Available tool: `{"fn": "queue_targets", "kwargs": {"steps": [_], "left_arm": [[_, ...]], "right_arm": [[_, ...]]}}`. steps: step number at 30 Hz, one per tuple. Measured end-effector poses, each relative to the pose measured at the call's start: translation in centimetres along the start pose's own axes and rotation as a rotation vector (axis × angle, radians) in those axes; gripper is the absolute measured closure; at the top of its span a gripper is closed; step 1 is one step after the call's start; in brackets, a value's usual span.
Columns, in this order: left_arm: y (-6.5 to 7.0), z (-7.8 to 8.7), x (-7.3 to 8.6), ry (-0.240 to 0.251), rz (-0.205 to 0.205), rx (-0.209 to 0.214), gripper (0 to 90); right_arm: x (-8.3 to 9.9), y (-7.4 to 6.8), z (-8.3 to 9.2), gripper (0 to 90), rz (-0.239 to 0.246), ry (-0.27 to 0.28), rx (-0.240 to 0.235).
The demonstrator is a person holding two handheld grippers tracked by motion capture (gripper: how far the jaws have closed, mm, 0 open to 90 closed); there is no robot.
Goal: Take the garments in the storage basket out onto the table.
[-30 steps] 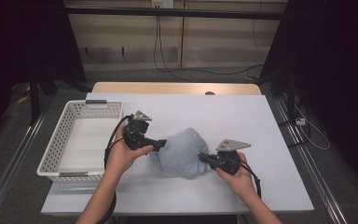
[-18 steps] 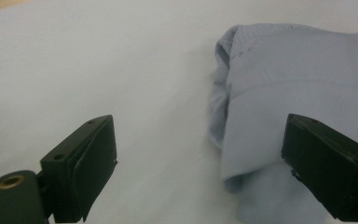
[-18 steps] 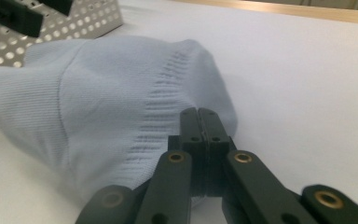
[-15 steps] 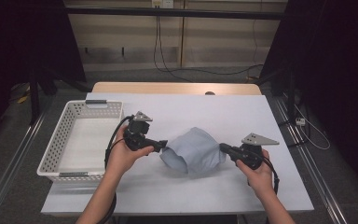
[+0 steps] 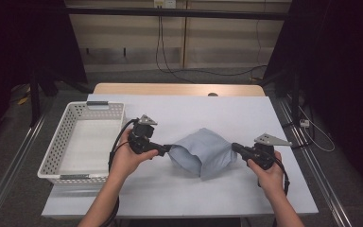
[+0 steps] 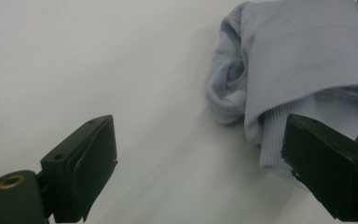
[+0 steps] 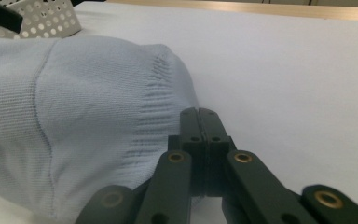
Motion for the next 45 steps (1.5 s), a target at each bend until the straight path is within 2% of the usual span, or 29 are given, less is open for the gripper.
{"fn": "queue_targets", "kwargs": {"steps": [6, 9, 18, 25, 31, 35, 39, 42, 45], "left_arm": [[0.1, -0.1, 0.0, -0.002, 0.001, 0.001, 10.3], [0.1, -0.2, 0.1, -0.006, -0.003, 0.003, 10.3], [0.6, -0.8, 0.0, -0.019, -0.016, 0.020, 10.3], [0.9, -1.2, 0.0, -0.025, -0.028, 0.031, 10.3], [1.0, -0.9, -0.2, -0.008, -0.031, 0.033, 9.5], [1.2, -0.7, -0.5, 0.008, -0.018, 0.051, 9.1], [1.6, -0.6, -0.7, 0.018, -0.038, 0.057, 10.2], [2.3, -0.7, -0.9, 0.011, -0.049, 0.089, 14.5], [2.8, -0.9, -1.1, 0.007, -0.075, 0.094, 18.0]], "right_arm": [[0.3, 1.1, 0.3, 90.0, -0.018, -0.007, 0.030], [0.3, 1.2, 0.5, 90.0, -0.014, -0.005, 0.014], [0.4, -0.5, 0.0, 90.0, 0.028, -0.024, -0.022], [0.4, -2.5, -0.6, 90.0, 0.082, -0.049, -0.048], [0.1, -3.9, -1.2, 90.0, 0.115, -0.053, -0.066], [-0.1, -4.6, -1.5, 90.0, 0.119, -0.051, -0.081], [-0.3, -5.4, -1.7, 90.0, 0.132, -0.046, -0.094], [-0.4, -5.9, -1.8, 90.0, 0.136, -0.045, -0.104], [-0.5, -6.4, -2.1, 90.0, 0.145, -0.042, -0.109]]}}
Point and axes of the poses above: each handheld gripper's, and its own axes: z roughly backward along the jaws, x roughly out of its underside, y roughly to its right, the point moved 5 cm from there along -z, roughly forward along the jaws, and after that the axes turned 12 degrees about -y, right-handed, at the moved point
